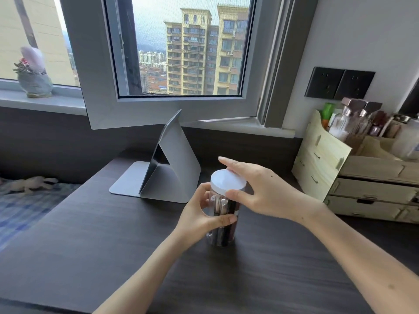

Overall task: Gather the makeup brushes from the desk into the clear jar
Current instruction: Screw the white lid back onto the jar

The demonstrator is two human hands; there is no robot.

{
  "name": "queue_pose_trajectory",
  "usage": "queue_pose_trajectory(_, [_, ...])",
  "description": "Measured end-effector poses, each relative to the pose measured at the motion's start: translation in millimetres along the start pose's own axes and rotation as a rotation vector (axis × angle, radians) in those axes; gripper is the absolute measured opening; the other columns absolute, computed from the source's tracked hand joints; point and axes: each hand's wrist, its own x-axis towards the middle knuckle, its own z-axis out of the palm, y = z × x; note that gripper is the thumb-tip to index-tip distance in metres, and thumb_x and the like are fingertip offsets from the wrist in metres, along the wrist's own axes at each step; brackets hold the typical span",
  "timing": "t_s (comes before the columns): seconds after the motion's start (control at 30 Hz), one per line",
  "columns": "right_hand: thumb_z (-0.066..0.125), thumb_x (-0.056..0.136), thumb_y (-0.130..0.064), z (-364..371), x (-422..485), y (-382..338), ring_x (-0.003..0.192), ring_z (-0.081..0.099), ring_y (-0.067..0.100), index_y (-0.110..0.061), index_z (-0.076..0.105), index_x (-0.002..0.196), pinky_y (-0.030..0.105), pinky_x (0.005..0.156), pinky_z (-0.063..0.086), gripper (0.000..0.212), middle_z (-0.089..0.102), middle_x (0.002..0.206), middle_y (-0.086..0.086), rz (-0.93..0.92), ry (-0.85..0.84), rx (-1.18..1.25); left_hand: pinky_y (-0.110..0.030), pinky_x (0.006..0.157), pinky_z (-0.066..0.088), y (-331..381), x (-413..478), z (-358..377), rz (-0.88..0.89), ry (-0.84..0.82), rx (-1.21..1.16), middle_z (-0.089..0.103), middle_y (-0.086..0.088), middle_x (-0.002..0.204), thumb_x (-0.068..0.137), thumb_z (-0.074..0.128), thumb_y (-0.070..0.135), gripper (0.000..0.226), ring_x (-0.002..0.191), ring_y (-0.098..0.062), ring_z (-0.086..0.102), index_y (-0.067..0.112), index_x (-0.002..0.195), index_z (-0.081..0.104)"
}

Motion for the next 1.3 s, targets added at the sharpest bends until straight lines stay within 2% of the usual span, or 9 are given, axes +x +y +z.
queue_pose_trajectory(0.17, [0.067,0.08,-0.039,6,2,2,0.105,0.053,0.015,-0.019,0.037,0.14,0.022,0.092,0.042,0.07,0.062,0.116,0.003,-0.032,0.147,-0.085,-0.044,0.097,0.048,0,0,1,0.0,0.011,0.029,0.07,0.002,0.101,0.055,0.087,0.042,0.066,0.105,-0.016,0.062,0.034,0.111,0.053])
queue_pose_trajectory(0.37, [0.066,0.079,-0.042,18,-2,2,0.101,0.05,0.008,-0.017,0.045,0.134,0.023,0.086,0.044,0.064,0.058,0.113,0.001,0.004,0.225,0.019,-0.042,0.094,0.051,6,-3,1,0.022,0.007,-0.001,0.071,0.003,0.101,0.058,0.089,0.03,0.061,0.102,-0.014,0.064,0.028,0.11,0.057])
queue_pose_trajectory(0.63, [0.056,0.078,-0.052,-1,-46,22,0.116,0.052,-0.002,-0.037,0.027,0.142,0.009,0.086,0.048,0.072,0.047,0.137,-0.014,0.231,0.276,0.597,-0.024,0.075,0.053,56,22,7,0.083,-0.074,-0.241,0.07,-0.01,0.104,0.057,0.086,0.013,0.061,0.097,-0.022,0.068,0.019,0.111,0.058])
queue_pose_trajectory(0.77, [0.071,0.07,-0.042,-25,-49,24,0.106,0.06,-0.001,-0.042,0.048,0.118,0.018,0.083,0.051,0.053,0.062,0.115,-0.015,0.2,0.355,0.647,-0.02,0.08,0.052,80,41,40,0.231,-0.074,-0.125,0.056,-0.005,0.119,0.047,0.086,0.033,0.064,0.108,-0.016,0.06,0.048,0.103,0.061])
queue_pose_trajectory(0.93, [0.076,0.064,-0.02,-72,-61,36,0.092,0.06,-0.01,-0.036,0.052,0.105,0.008,0.071,0.049,0.049,0.063,0.102,-0.015,0.162,0.664,0.599,-0.026,0.095,0.042,118,75,80,0.425,-0.078,0.167,0.051,0.0,0.117,0.049,0.076,0.055,0.084,0.113,-0.018,0.05,0.05,0.125,0.041])
queue_pose_trajectory(1.03, [0.077,0.068,-0.019,-100,-73,49,0.098,0.06,0.0,-0.027,0.052,0.115,0.007,0.076,0.05,0.053,0.061,0.106,-0.013,0.172,0.836,0.473,-0.02,0.089,0.049,145,94,101,0.435,-0.19,0.058,0.049,-0.005,0.123,0.061,0.085,0.028,0.084,0.113,-0.015,0.051,0.04,0.133,0.043])
queue_pose_trajectory(1.17, [0.079,0.071,-0.023,-136,-89,78,0.104,0.057,0.003,-0.026,0.049,0.12,0.024,0.088,0.05,0.058,0.057,0.107,-0.019,0.236,1.046,0.206,-0.018,0.086,0.051,171,119,133,0.379,-0.319,-0.156,0.053,-0.01,0.129,0.077,0.065,-0.009,0.058,0.115,-0.015,0.053,0.019,0.126,0.057])
queue_pose_trajectory(1.23, [0.079,0.071,-0.02,-148,-94,93,0.101,0.052,-0.016,-0.023,0.047,0.125,0.01,0.086,0.045,0.062,0.05,0.106,-0.028,0.249,1.09,0.153,-0.019,0.084,0.051,180,128,153,0.364,-0.37,-0.184,0.057,-0.008,0.127,0.079,0.055,-0.015,0.056,0.114,-0.015,0.053,0.016,0.127,0.056])
queue_pose_trajectory(1.3, [0.077,0.073,-0.014,-155,-97,110,0.097,0.051,-0.018,-0.012,0.045,0.129,-0.005,0.077,0.039,0.065,0.051,0.109,-0.021,0.267,1.121,0.148,-0.02,0.084,0.049,188,135,171,0.334,-0.403,-0.166,0.059,-0.002,0.122,0.08,0.051,-0.015,0.058,0.113,-0.013,0.053,0.015,0.129,0.055])
